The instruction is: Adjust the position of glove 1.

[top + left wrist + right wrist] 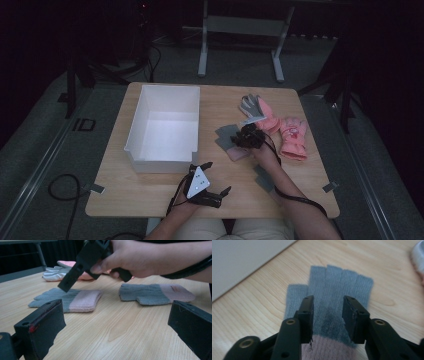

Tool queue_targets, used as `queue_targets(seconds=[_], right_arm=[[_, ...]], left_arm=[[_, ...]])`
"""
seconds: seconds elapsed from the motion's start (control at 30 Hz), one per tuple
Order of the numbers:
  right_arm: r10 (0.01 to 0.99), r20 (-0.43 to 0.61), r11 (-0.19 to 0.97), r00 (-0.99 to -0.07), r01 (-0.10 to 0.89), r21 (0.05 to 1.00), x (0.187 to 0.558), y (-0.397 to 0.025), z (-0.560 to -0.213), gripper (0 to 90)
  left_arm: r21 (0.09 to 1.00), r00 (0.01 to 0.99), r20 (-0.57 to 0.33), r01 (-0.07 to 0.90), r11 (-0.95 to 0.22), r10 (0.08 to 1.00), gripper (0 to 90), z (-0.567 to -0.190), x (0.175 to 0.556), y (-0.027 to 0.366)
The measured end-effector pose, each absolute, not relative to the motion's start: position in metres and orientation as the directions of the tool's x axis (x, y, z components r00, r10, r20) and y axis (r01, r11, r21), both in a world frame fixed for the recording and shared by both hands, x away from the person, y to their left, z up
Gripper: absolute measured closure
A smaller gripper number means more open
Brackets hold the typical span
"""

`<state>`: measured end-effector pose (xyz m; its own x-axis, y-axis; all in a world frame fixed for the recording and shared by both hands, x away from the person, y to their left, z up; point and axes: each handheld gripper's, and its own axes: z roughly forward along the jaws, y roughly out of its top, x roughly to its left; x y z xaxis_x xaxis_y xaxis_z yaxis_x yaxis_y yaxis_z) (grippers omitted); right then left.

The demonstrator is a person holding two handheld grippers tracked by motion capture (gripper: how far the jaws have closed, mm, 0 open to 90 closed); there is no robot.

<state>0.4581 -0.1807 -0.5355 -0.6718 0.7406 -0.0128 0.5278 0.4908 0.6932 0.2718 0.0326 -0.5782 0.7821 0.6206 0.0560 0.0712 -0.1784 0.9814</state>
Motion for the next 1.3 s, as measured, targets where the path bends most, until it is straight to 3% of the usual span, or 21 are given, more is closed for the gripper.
queue_targets(seconds=[0.33, 0.6, 0.8, 1.3], right_arm=[[0.738, -0.059, 0.534, -0.673, 0.527, 0.662, 0.470, -0.178, -0.552, 62.2], [0.761, -0.056, 0.517, -0.646, 0.552, 0.654, 0.467, -0.172, -0.551, 79.3], [0.808, -0.012, 0.447, -0.589, 0.600, 0.663, 0.462, -0.170, -0.548, 84.0], [0.891, 0.109, 0.198, -0.440, 0.595, 0.779, 0.403, -0.170, -0.476, 84.9]], left_arm=[[0.981, 0.783, 0.055, 0.072, -0.178, 0.620, 0.4, -0.578, 0.272, 0.033], [0.981, 0.784, 0.058, 0.071, -0.182, 0.618, 0.4, -0.578, 0.272, 0.032], [0.980, 0.784, 0.060, 0.072, -0.187, 0.618, 0.4, -0.578, 0.272, 0.032], [0.980, 0.784, 0.070, 0.062, -0.190, 0.616, 0.4, -0.578, 0.271, 0.032]])
